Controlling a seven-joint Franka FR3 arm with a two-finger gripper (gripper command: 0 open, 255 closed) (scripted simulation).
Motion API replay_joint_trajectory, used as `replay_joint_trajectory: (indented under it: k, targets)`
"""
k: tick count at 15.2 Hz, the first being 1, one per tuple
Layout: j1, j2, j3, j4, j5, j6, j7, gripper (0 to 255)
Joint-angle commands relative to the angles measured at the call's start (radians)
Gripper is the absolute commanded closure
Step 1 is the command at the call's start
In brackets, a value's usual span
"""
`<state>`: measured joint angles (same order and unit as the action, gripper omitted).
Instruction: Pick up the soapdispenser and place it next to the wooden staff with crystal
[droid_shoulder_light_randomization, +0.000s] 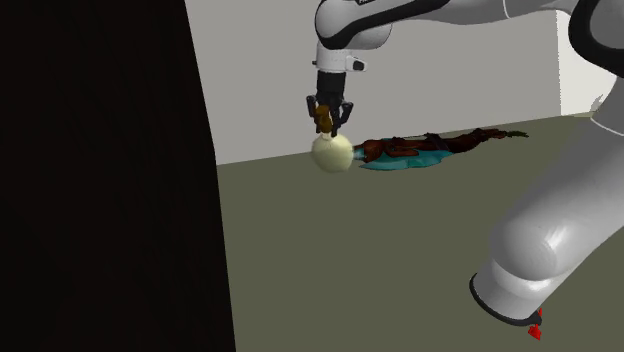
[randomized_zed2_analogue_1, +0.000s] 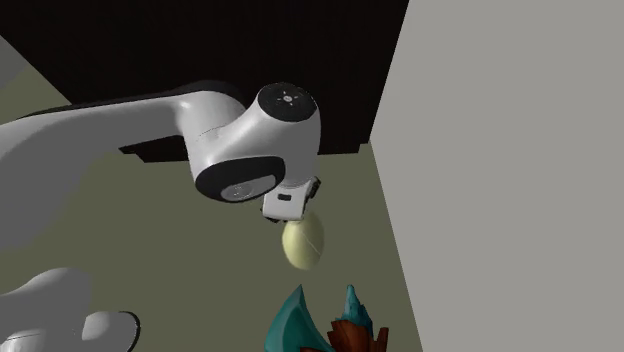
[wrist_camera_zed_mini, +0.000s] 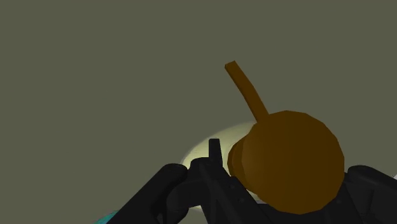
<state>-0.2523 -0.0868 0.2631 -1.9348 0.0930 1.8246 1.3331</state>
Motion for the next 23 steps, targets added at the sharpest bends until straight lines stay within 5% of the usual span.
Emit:
replay_joint_trajectory:
  k: [1,12,23]
  targets:
    - [-0.013,-0.074,-0.019,-0.082,0.016,0.008,-0.040,255]
    - [-0.064,-0.444,-0.157,-0.424,0.024,-0.035,-0.239,255]
    - [-0.156,-0.766,-0.338,-0.632,-0.099,-0.162,-0.440,255]
